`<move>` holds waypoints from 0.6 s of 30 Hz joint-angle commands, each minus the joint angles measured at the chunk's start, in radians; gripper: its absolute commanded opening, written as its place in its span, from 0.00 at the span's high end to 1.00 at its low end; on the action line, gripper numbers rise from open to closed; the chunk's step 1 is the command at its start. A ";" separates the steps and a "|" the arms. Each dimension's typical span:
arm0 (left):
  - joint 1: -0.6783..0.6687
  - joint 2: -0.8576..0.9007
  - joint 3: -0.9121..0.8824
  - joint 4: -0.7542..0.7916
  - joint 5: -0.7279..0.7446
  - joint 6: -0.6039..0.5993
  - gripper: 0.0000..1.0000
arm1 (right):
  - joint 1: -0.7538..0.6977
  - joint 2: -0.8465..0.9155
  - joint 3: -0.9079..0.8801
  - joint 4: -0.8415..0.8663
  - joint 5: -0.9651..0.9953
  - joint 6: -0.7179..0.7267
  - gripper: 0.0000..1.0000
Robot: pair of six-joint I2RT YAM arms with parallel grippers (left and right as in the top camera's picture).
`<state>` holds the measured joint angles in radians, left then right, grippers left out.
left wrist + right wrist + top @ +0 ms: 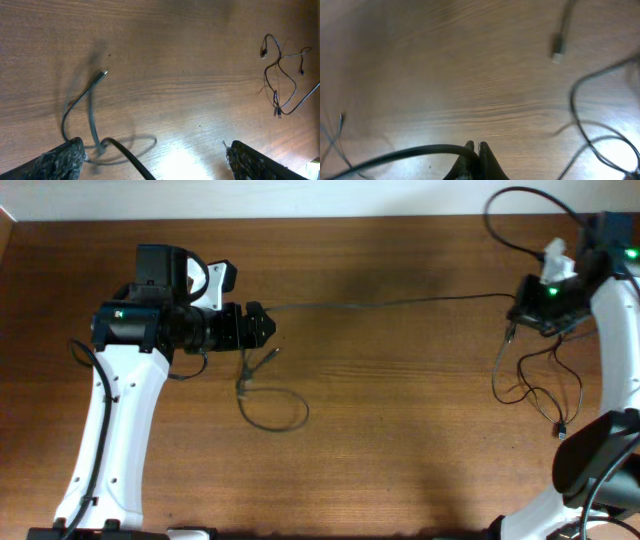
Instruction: Untangle cables
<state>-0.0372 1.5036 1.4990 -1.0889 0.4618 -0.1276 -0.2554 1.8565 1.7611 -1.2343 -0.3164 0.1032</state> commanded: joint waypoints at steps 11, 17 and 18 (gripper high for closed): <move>0.007 -0.010 0.006 -0.003 -0.064 0.003 0.16 | -0.341 -0.002 -0.255 0.215 0.048 0.293 0.96; 0.007 -0.010 0.006 -0.027 -0.148 0.002 0.21 | -0.352 -0.002 -0.270 0.230 0.043 0.298 0.94; 0.007 -0.010 0.006 -0.027 -0.148 0.002 0.19 | -0.352 -0.002 -0.271 0.230 0.044 0.298 0.78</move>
<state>-0.0368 1.5036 1.4990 -1.1137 0.3382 -0.1276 -0.6064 1.8565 1.4975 -1.0080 -0.2844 0.3927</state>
